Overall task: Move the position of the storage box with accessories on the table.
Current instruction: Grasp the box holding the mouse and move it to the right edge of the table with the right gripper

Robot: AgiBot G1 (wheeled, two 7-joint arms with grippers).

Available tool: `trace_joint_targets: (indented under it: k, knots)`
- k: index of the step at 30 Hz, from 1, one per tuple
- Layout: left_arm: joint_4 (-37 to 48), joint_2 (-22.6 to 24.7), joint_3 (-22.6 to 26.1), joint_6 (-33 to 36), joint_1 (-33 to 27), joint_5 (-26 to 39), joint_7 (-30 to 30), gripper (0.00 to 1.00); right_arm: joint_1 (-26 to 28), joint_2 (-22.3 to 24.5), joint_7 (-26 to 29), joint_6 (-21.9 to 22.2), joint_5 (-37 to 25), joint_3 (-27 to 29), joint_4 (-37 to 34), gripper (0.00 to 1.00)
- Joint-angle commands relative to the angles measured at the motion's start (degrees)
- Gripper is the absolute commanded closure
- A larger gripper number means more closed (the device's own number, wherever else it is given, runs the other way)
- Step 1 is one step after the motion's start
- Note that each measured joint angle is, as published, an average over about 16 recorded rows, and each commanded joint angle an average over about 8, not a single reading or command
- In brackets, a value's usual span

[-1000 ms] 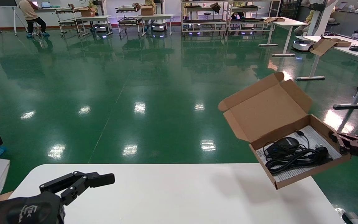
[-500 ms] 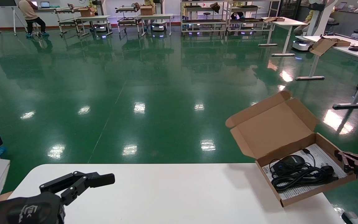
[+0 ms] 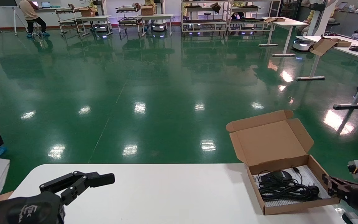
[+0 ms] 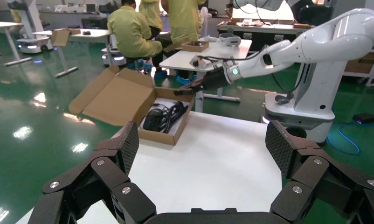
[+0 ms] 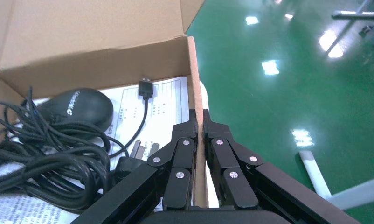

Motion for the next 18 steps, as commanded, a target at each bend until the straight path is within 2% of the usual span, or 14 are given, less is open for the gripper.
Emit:
trace_joint_targets:
  k: [1,8,18]
  knots:
    - [0.0,0.0,0.0,0.0,0.0,0.0,0.0,0.0,-0.8,-0.3,-0.6,0.9,0.6,0.4,0.3,1.0]
    - [0.0,0.0,0.0,0.0,0.0,0.0,0.0,0.0,-2.4,-0.8,-2.5,3.1,2.0,1.4,0.9,1.0]
    - [0.0,0.0,0.0,0.0,0.0,0.0,0.0,0.0,-3.3,-1.4,-4.7,3.7,2.1,1.4,1.2,1.0]
